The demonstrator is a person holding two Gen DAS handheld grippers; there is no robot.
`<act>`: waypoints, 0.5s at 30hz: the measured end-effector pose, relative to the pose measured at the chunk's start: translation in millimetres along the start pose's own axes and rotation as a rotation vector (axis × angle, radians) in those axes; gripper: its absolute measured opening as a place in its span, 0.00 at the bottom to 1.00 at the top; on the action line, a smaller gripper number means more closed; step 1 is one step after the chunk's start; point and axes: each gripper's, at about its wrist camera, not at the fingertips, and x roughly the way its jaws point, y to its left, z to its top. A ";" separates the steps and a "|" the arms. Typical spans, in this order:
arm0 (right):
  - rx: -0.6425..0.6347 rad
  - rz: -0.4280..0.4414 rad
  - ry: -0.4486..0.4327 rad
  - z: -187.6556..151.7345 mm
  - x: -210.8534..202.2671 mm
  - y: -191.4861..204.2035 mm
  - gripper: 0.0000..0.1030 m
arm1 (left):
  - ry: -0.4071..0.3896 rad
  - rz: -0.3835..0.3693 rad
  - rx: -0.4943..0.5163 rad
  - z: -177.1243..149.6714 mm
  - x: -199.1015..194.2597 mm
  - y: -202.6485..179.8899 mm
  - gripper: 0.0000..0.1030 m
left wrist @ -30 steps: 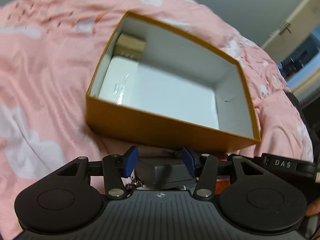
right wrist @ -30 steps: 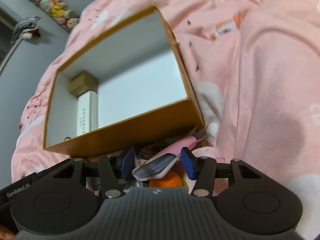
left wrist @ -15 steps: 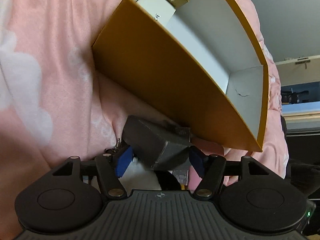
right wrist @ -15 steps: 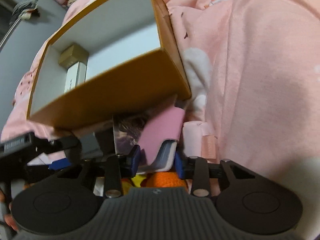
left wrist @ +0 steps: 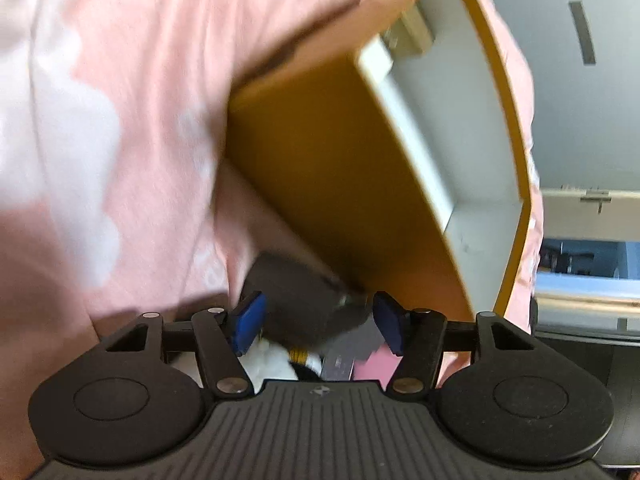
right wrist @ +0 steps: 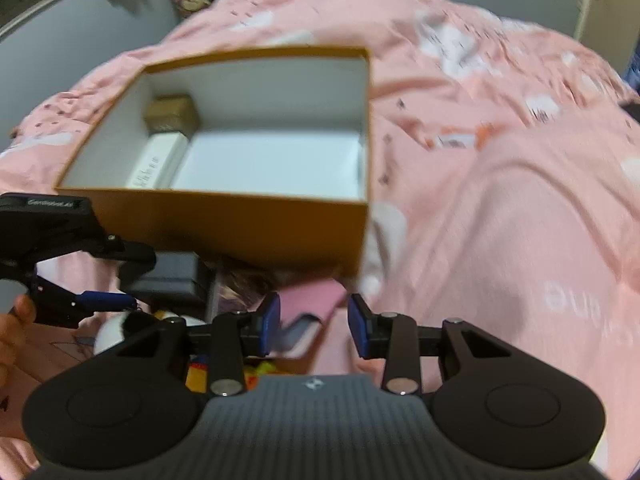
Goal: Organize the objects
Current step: 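Grasp the dark gray card box with the left gripper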
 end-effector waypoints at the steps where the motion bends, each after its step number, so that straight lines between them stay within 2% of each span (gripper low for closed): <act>1: -0.021 0.008 -0.010 3.1 1.6 4.9 0.37 | -0.007 0.000 -0.005 0.6 -1.7 -1.6 0.71; 4: -0.088 0.042 -0.033 14.9 14.5 23.0 0.24 | 0.012 0.003 -0.019 0.2 3.5 -4.5 0.72; 7: -0.071 0.091 -0.017 24.8 34.7 35.2 0.24 | 0.034 0.016 -0.045 -6.4 9.0 -2.2 0.72; 10: -0.002 0.135 0.011 30.7 56.0 39.6 0.25 | 0.051 0.017 -0.087 -2.4 13.4 4.0 0.72; 13: 0.065 0.208 0.038 30.2 69.1 38.4 0.25 | 0.058 0.010 -0.117 -0.8 15.0 6.5 0.75; 15: 0.064 0.234 0.065 24.0 72.3 40.6 0.22 | 0.064 0.013 -0.122 -0.2 17.6 4.7 0.75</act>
